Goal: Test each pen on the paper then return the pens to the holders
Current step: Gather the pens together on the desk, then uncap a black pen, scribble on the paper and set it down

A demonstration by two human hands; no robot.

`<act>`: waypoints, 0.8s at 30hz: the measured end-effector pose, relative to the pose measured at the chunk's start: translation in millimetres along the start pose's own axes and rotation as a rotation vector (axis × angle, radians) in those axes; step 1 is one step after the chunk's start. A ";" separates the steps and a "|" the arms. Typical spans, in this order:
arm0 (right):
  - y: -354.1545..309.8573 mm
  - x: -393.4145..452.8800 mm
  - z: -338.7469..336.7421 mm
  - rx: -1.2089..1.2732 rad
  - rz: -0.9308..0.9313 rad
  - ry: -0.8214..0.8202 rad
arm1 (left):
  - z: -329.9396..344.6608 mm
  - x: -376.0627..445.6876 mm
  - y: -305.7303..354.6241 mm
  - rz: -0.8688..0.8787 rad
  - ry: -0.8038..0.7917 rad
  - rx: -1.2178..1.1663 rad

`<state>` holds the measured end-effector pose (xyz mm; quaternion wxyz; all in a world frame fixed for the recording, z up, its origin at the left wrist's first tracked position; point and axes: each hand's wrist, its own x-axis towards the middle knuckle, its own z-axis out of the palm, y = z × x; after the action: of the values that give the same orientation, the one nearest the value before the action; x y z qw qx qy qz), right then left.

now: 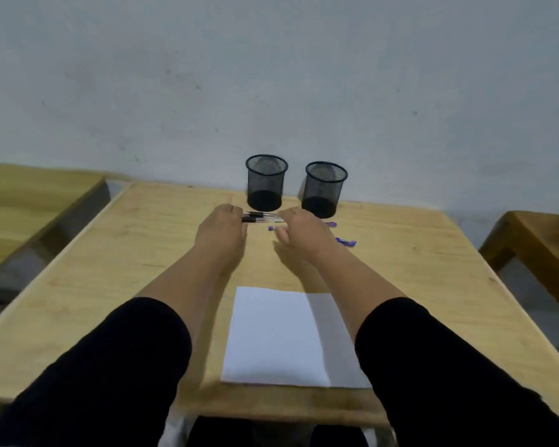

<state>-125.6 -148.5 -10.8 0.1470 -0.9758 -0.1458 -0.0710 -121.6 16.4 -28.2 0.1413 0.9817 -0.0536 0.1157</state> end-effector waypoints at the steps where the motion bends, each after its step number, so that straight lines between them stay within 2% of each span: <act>1: -2.3 8.8 8.7 0.013 -0.013 0.001 | 2.8 3.6 -5.5 -0.002 -0.006 -0.006; 7: -9.1 53.8 35.1 0.008 -0.094 -0.010 | 16.7 29.4 -23.3 0.018 -0.039 -0.046; 17: 0.4 72.6 39.5 -0.018 -0.132 0.016 | 22.9 41.4 -26.2 0.019 0.039 -0.110; 20: -0.8 68.0 21.0 0.127 -0.093 0.048 | 12.4 38.5 -28.4 0.008 0.109 -0.191; 24: -0.6 49.4 -12.4 0.490 0.084 0.098 | -3.1 33.0 -28.0 -0.010 0.166 -0.319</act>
<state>-80.3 -138.7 10.1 0.3890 -0.9115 -0.1106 -0.0744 -86.4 41.6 -24.8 0.2997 0.9342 -0.0545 0.1856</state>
